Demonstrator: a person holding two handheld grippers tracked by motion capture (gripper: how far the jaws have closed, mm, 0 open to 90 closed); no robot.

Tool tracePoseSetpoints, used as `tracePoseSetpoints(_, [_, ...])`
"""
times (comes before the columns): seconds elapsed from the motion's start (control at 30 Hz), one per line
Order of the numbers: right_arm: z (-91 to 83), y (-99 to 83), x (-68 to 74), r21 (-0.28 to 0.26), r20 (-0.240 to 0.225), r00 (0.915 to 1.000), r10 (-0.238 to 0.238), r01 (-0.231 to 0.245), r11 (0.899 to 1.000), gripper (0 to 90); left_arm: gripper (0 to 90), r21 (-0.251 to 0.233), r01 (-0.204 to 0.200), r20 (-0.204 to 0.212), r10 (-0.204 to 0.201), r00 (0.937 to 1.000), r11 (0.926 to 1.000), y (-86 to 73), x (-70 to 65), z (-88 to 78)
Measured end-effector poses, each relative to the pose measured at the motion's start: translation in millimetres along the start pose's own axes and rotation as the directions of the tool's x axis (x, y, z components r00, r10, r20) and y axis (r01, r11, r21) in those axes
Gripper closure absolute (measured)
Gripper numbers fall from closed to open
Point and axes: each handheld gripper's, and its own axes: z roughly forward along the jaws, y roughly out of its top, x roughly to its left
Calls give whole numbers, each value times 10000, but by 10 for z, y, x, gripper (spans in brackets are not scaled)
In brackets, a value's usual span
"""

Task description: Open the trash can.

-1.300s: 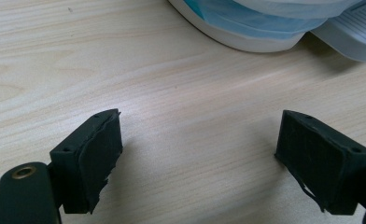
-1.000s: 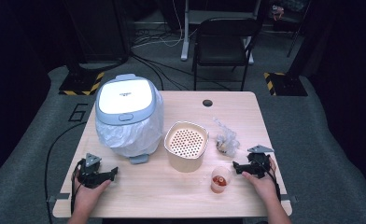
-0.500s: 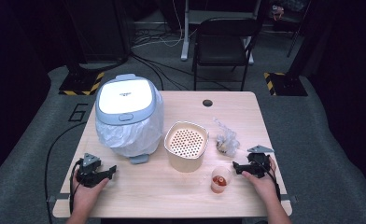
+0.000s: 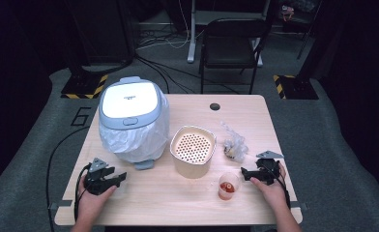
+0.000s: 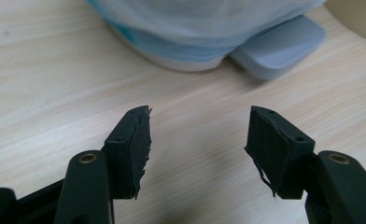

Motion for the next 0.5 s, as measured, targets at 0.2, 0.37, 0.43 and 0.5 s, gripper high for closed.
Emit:
tracePoseSetpoints(0.2, [-10, -11, 9, -32, 17, 9999, 101, -101, 9999, 0, 412, -31, -442, 789, 443, 9959, 9990, 100, -176, 0])
tracePoseSetpoints(0.37, [-11, -12, 11, -25, 19, 9999, 121, -121, 9999, 0, 416, -17, -832, 1013, 829, 9914, 9965, 172, -283, -1])
tracePoseSetpoints(0.43, [-11, -12, 10, -34, 17, 9999, 103, -103, 9999, 0, 416, -141, -822, 1179, 833, 9895, 9965, 202, -321, -3])
tracePoseSetpoints(0.5, [-12, -12, 14, -14, 20, 9999, 147, -147, 9999, 0, 415, -206, -746, 1267, 766, 9890, 9970, 224, -356, 14])
